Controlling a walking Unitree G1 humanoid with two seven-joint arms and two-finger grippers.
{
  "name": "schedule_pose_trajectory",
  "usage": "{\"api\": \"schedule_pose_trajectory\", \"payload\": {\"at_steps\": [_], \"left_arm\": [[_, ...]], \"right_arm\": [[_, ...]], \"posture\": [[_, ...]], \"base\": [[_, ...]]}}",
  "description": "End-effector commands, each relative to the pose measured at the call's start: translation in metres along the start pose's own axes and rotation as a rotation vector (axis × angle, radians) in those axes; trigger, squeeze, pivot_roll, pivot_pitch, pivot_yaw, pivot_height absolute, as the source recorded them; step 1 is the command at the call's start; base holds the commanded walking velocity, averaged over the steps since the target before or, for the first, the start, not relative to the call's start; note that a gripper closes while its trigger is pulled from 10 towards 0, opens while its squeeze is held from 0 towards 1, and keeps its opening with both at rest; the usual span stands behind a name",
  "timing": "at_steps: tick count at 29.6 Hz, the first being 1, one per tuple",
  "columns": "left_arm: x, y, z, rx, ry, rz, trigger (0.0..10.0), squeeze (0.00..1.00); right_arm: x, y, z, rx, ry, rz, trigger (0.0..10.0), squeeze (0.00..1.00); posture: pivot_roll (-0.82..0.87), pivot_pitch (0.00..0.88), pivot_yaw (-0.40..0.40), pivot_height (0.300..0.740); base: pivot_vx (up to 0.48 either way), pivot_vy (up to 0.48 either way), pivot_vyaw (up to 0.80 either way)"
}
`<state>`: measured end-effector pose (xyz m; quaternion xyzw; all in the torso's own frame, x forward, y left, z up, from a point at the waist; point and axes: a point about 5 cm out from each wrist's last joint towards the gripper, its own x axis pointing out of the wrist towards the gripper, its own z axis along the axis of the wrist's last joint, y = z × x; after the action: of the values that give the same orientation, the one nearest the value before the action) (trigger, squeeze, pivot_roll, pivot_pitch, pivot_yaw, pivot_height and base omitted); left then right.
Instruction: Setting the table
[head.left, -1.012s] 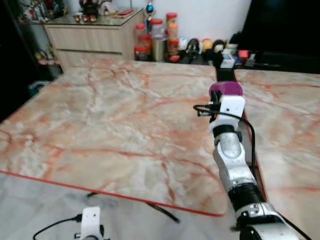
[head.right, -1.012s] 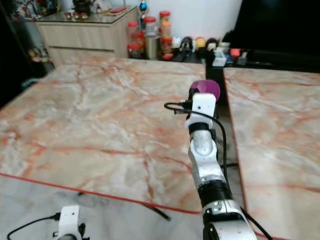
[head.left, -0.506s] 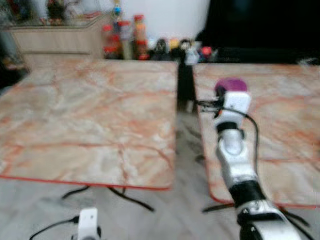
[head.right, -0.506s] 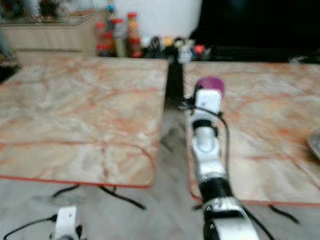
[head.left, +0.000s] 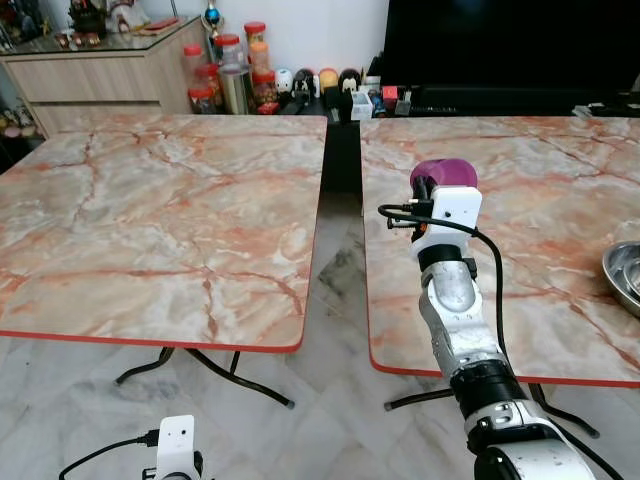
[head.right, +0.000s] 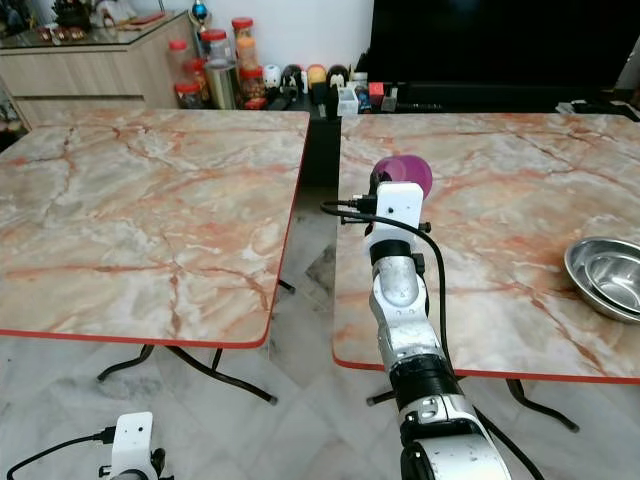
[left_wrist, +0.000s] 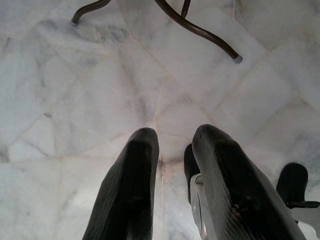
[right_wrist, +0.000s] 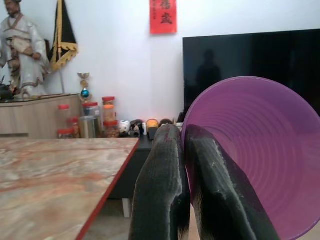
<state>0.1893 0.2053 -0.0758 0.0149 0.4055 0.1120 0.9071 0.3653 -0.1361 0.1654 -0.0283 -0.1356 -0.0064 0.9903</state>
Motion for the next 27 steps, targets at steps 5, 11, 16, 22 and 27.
{"api": "schedule_pose_trajectory", "payload": {"at_steps": [5,11,16,22,27], "left_arm": [[0.0003,0.0022,0.0006,0.018,-0.001,0.004,10.0,0.0],[0.0003,0.0025,0.0008,0.014,-0.001,0.007,10.0,0.0],[0.0003,0.002,0.0007,-0.001,0.001,0.001,10.0,0.0],[0.0004,0.0007,0.0014,-0.027,-0.006,-0.013,10.0,0.0],[0.0007,0.0,0.0025,-0.038,-0.005,-0.025,10.0,0.0]], "right_arm": [[0.0027,0.0008,0.0019,-0.014,0.01,0.004,10.0,0.0],[0.0034,0.0025,0.0028,-0.008,0.006,0.009,10.0,0.0],[0.004,0.003,0.0034,-0.006,0.006,0.013,10.0,0.0],[0.0031,0.0029,0.0022,-0.007,0.012,0.012,10.0,0.0],[0.0025,0.0024,0.0008,-0.013,0.02,0.005,10.0,0.0]], "posture": [[-0.01,0.0,0.025,0.74],[-0.01,0.0,0.025,0.74],[0.0,0.0,0.023,0.74],[-0.01,0.0,0.026,0.74],[-0.01,0.0,0.026,0.74]], "base": [[0.0,-0.323,0.0],[0.0,-0.383,0.0],[0.0,-0.154,0.0],[0.0,0.0,0.0],[0.0,0.0,0.0]]}}
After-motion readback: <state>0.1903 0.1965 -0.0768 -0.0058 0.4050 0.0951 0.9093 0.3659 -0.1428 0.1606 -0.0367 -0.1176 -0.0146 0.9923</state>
